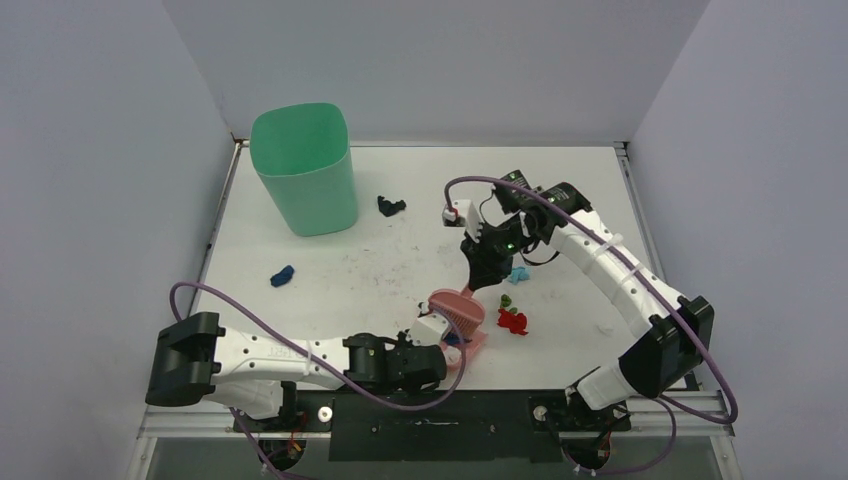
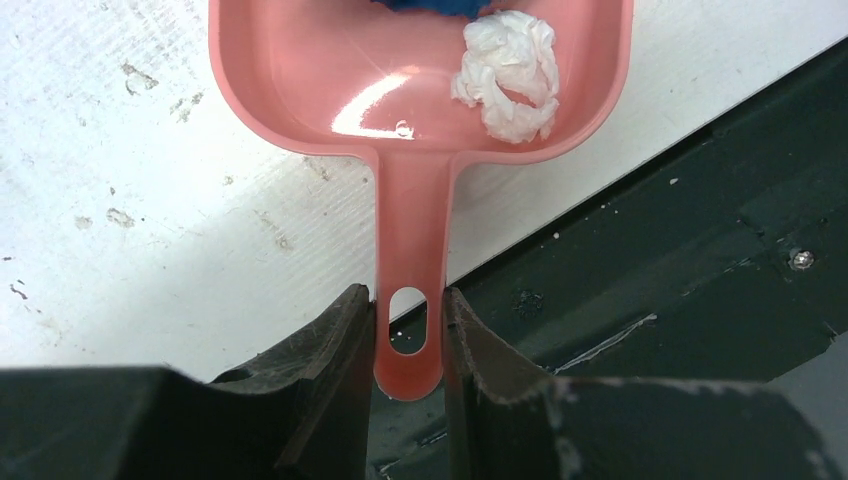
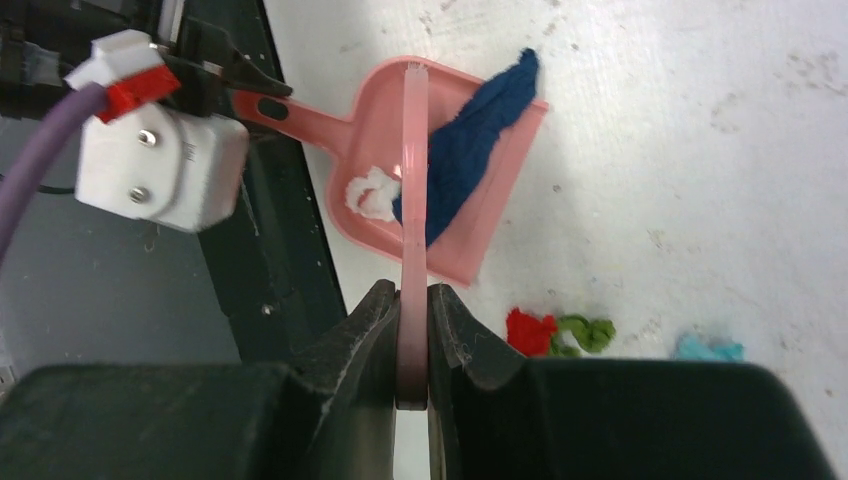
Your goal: Sweep away the paper scraps from the table
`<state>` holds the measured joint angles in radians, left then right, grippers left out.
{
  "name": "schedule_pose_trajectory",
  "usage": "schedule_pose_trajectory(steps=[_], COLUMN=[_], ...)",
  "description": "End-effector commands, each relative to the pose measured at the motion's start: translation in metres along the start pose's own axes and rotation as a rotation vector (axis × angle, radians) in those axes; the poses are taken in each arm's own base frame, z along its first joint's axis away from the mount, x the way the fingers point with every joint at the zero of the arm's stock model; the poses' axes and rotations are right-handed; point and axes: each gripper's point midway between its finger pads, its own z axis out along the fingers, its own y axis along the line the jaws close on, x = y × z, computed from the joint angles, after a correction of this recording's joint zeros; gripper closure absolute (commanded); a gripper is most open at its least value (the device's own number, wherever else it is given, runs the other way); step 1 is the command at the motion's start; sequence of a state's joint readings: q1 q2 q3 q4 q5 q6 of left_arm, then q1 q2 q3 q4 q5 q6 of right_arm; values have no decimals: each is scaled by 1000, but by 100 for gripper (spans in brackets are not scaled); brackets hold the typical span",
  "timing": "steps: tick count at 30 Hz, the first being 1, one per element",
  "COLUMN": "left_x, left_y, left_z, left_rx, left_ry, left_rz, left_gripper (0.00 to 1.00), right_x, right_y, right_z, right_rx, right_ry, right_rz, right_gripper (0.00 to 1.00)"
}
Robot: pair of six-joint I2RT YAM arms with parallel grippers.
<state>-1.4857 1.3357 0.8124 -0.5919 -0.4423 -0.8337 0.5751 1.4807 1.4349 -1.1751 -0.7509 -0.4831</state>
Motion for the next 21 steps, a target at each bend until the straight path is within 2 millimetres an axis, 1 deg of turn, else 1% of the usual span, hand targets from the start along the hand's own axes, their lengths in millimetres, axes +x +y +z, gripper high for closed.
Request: schedule_pose_trajectory(steps=[1, 4, 6, 7, 9, 11, 12, 14, 16, 17, 19, 21], left_x=[-28, -28, -27, -26, -21, -15, -11, -5, -1, 1, 1, 2], left_y=[-13, -12, -15, -17, -21, -28, -31, -37, -41, -42, -45, -47], left_z=[-9, -18, -27, -31, -37, -42, -43, -45, -45, -44, -41, -36], left_rx=[59, 50, 55, 58, 72, 103, 116, 136, 143, 141, 135, 124], left_ry=[-137, -115, -99, -91, -65, -26, -7, 25, 48, 57, 67, 79], left_rz=[8, 25, 49, 63, 83, 99, 107, 122, 135, 143, 155, 172], left_gripper=[100, 100, 100, 100, 100, 100, 100, 100, 100, 100, 100, 100], right_x=[-5, -4, -4, -2, 5, 14, 22, 38, 49, 54, 61, 65], right_y=[-22, -51, -76, -88, -112, -136, -148, -168, -180, -184, -188, -188], right_z=[-41, -78, -104, -114, -129, -139, -145, -149, -154, -156, -152, -141], right_rx=[71, 163, 276, 326, 437, 566, 648, 781, 887, 923, 959, 957], right_ry=[-25, -20, -28, -16, 23, 67, 100, 130, 141, 143, 141, 135], right_rz=[-60, -51, -28, -19, 16, 59, 87, 144, 174, 183, 195, 204], right_gripper=[95, 95, 95, 95, 95, 95, 95, 95, 95, 95, 95, 95])
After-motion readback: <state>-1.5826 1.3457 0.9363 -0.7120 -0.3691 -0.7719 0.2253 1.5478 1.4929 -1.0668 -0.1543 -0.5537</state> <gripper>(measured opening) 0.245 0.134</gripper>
